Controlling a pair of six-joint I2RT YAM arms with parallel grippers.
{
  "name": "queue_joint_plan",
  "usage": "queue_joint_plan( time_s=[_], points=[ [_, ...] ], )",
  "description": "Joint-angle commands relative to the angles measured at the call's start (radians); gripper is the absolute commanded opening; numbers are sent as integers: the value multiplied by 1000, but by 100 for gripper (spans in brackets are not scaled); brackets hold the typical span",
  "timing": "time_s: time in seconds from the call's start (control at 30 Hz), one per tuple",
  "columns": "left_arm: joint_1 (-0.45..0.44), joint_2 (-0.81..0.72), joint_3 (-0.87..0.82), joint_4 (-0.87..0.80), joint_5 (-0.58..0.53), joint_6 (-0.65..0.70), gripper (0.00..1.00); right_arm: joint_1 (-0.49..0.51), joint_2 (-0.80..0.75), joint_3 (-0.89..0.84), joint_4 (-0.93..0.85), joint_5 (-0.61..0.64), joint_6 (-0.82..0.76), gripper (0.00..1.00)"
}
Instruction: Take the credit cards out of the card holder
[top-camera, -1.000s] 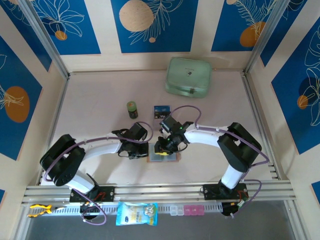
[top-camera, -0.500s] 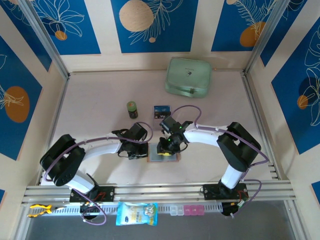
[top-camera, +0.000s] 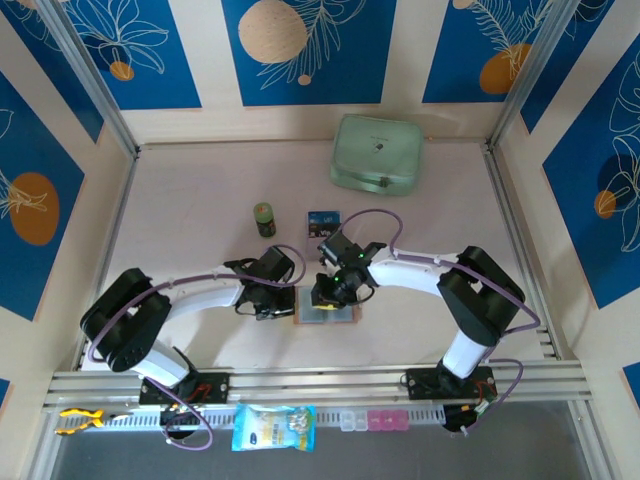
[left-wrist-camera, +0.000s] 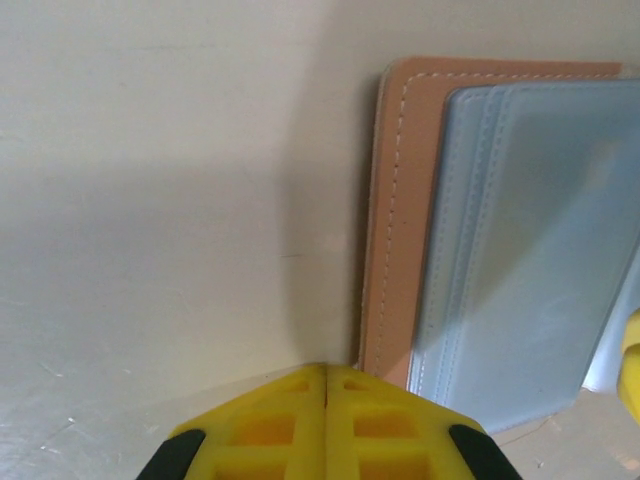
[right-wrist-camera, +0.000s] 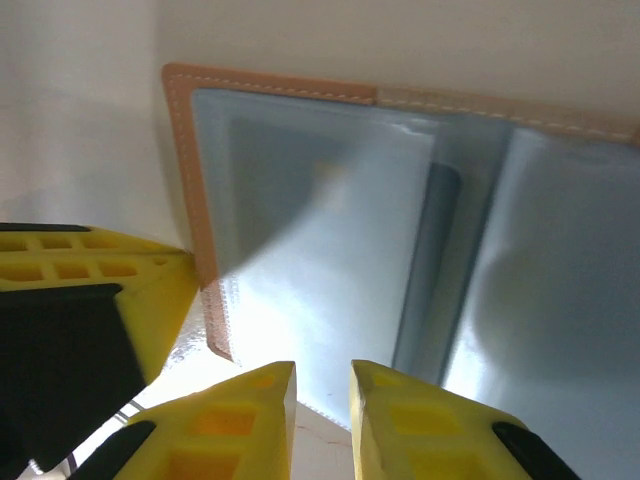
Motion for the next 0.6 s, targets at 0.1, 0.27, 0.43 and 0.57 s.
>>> queue_joint_plan(
  time_s=[0.1,0.27,0.43,0.57],
  points=[
    [-8,13,20,-42,-12,-3,0,11,36,27,32,-51,19,20],
    [-8,16,21,-54,-18,-6,0,8,57,27,-10,-17,11,20],
    [-8,21,22,-57,-19,-6,0,7,49,27,-59,24,-4,21],
    [-8,23,22,-57,-17,-6,0,3,28,20,-79,45,-9,21]
  ],
)
